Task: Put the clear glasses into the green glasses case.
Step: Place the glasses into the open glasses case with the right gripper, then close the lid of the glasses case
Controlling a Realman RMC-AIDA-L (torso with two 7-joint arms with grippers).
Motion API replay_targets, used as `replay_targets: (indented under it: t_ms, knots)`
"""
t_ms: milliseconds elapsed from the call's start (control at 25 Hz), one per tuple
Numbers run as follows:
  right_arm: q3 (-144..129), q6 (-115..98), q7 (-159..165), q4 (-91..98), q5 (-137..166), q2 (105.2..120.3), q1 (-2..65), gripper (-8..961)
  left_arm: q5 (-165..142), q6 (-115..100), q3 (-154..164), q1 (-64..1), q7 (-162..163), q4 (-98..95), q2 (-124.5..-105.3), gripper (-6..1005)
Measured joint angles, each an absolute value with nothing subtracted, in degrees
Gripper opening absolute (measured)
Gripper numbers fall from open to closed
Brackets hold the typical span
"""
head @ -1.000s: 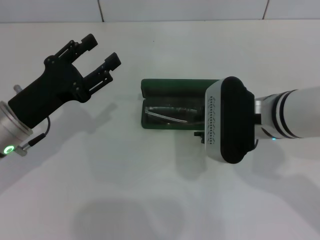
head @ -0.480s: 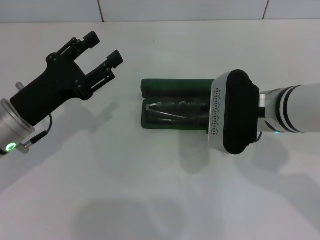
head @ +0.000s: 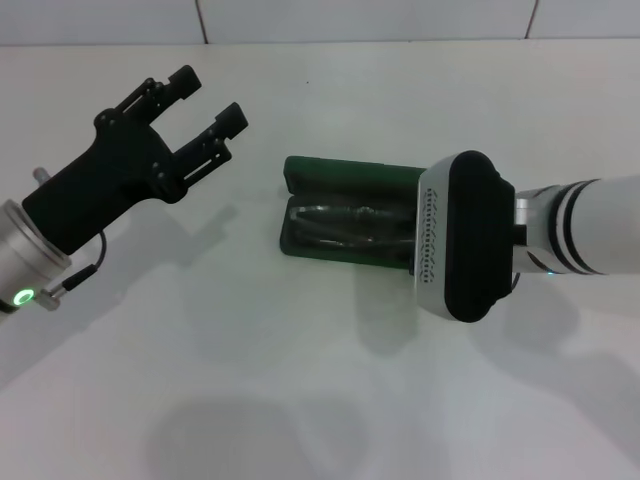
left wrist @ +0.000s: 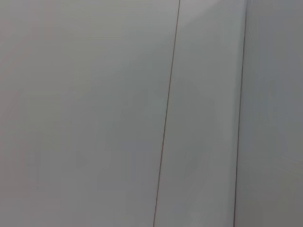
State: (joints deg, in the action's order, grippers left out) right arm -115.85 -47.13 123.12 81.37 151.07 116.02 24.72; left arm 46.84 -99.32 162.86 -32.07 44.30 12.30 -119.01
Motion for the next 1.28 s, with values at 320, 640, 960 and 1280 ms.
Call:
replay_targets:
  t_ms: [320,640,960,1280]
  knots:
    - [-115.89,-48.30,119.12,85.82,147.59,115.81,22.47,311,46.74,-99.33,162.86,-32.12,44.30,12.31,-118.92,773]
    - [-119.52,-42.04,118.77,81.18,146.46,116.12,25.26,312,46.74,-99.31,162.86,-32.48,44.30,12.31,-118.91,772]
    - [-121.00,-40.08,119.76,74.05,144.56,116.19,30.89,313,46.73,-99.30,162.86,-32.98,44.22,12.30,-118.92,772]
    - [-119.08,-40.29,119.81,74.43,144.28,116.03,30.30,314,46.99,-99.23,162.86,-32.86,44.18,12.31,-118.78,772]
